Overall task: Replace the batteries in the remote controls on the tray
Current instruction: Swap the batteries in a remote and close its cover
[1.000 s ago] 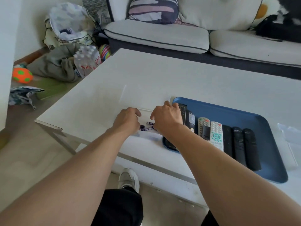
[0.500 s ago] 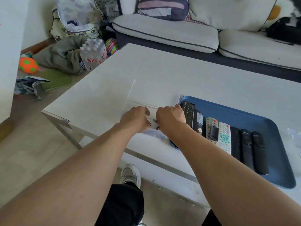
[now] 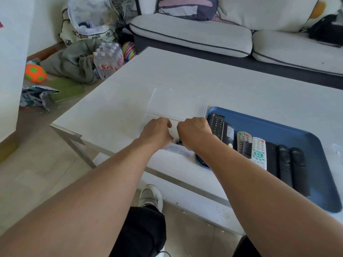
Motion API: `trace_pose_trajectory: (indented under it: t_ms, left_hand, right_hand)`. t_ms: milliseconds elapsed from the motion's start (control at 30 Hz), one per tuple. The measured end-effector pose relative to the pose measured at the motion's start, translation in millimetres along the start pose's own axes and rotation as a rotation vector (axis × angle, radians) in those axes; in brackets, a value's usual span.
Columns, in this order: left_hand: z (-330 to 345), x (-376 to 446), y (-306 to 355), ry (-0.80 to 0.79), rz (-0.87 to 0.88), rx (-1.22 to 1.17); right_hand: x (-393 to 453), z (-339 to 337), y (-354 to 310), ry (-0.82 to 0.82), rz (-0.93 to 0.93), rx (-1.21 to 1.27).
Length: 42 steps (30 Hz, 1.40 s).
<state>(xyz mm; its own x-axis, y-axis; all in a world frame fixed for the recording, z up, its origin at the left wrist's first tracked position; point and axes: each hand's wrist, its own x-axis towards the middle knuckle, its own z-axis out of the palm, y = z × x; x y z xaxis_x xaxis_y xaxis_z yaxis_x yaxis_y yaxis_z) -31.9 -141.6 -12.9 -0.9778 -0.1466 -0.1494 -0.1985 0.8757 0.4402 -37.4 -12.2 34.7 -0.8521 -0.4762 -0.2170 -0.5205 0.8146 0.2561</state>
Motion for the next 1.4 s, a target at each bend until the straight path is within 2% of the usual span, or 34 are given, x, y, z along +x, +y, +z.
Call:
trace_pose_trajectory:
  t_ms: [133, 200, 267, 300, 367, 433, 500, 567, 667, 800, 967, 1100, 1400]
  left_hand:
    - [-1.0, -3.7, 4.6, 0.044, 0.007, 0.011]
    - [-4.9, -7.6, 8.6, 0.068, -0.016, -0.017]
    - [-9.7, -12.2, 15.9, 0.158, -0.033, -0.068]
    - [-14.2, -14.0, 16.9, 0.219, -0.035, -0.086]
    - [-20.4, -20.1, 31.5, 0.327, 0.021, -0.145]
    - [-23.8, -29.1, 52.1, 0.356, 0.110, -0.231]
    - [-19.7, -38.6, 75.5, 0.287, 0.205, -0.270]
    - [-8.9, -47.9, 95.2, 0.125, 0.234, -0.239]
    - [11.6, -57.7, 120.4, -0.087, 0.203, -0.144]
    - [28.5, -67.9, 150.3, -0.156, 0.191, 0.074]
    - [46.2, -73.8, 169.7, -0.245, 0.122, 0.312]
    - [51.8, -71.1, 178.4, -0.300, 0.080, 0.338]
    - [57.4, -68.5, 188.6, -0.348, 0.037, 0.312]
  right_hand:
    - [-0.7, 7.1, 0.7, 0.035, 0.021, 0.050]
    - [-0.7, 9.6, 10.1, 0.057, 0.066, 0.209]
    - [-5.4, 9.3, 30.8, 0.025, 0.097, 0.443]
    - [-6.7, 7.7, 38.5, 0.023, 0.103, 0.640]
    - [-23.6, 3.9, 60.7, 0.053, 0.170, 1.211]
    - [-43.7, -0.7, 80.9, 0.107, 0.210, 1.738]
    - [-60.8, 1.1, 99.3, 0.159, 0.257, 2.125]
    - [-73.1, 6.0, 111.9, 0.180, 0.301, 2.316]
    - [-86.5, 17.7, 119.5, 0.170, 0.366, 2.411]
    - [-96.0, 27.4, 125.2, 0.243, 0.533, 2.437]
    - [-106.4, 34.3, 134.3, 0.368, 0.710, 2.266]
    - [-119.4, 39.0, 142.1, 0.425, 0.774, 2.137]
    - [-133.8, 47.8, 153.8, 0.376, 0.742, 1.987]
